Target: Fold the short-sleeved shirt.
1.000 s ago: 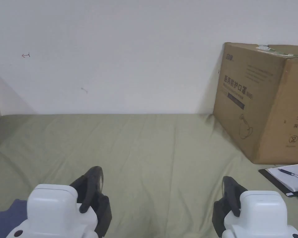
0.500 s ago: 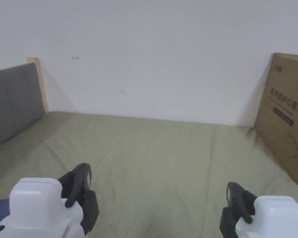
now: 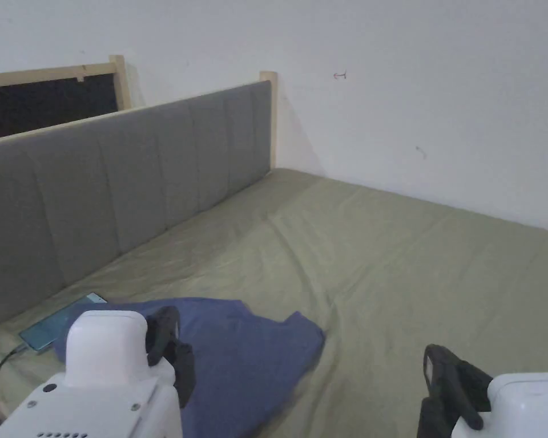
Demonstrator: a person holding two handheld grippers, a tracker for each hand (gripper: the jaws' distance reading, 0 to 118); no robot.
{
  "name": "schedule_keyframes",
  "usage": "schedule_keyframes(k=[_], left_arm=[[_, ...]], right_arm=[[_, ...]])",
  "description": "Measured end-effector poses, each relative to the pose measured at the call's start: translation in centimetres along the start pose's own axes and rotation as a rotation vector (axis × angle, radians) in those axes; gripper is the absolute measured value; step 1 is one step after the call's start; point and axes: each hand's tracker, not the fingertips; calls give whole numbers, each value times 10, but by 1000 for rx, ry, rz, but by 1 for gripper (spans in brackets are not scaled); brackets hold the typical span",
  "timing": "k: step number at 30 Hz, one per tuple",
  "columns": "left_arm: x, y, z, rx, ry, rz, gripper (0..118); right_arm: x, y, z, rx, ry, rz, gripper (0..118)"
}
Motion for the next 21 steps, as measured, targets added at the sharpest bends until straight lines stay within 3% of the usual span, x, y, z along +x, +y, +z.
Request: schedule_keyframes(k=[7, 11, 12, 13, 14, 15, 16, 21], left_arm=[[-23, -72, -122, -436, -104, 15, 0], [-23, -102, -156, -503, -70, -14, 0], [-25, -107, -159, -498, -72, -10, 7], [-26, -109, -164, -516, -63, -8, 31], [-30, -108, -167, -563, -56, -17, 79], [-32, -111, -173, -592, -58, -28, 108], [-33, -113, -179, -611, -56, -34, 118], [-46, -114, -201, -583, 20, 9, 117]], right_arm=[[4, -18, -25, -125, 13, -12, 0], [8, -26, -36, -173, 5, -15, 0], [9, -28, -39, -183, 4, -15, 0], [10, -30, -41, -194, 1, -18, 0], [11, -32, -44, -205, 1, -26, 0], [11, -34, -46, -214, 3, -36, 0], [12, -35, -48, -225, 6, -49, 0], [13, -42, -53, -254, 18, -82, 0]])
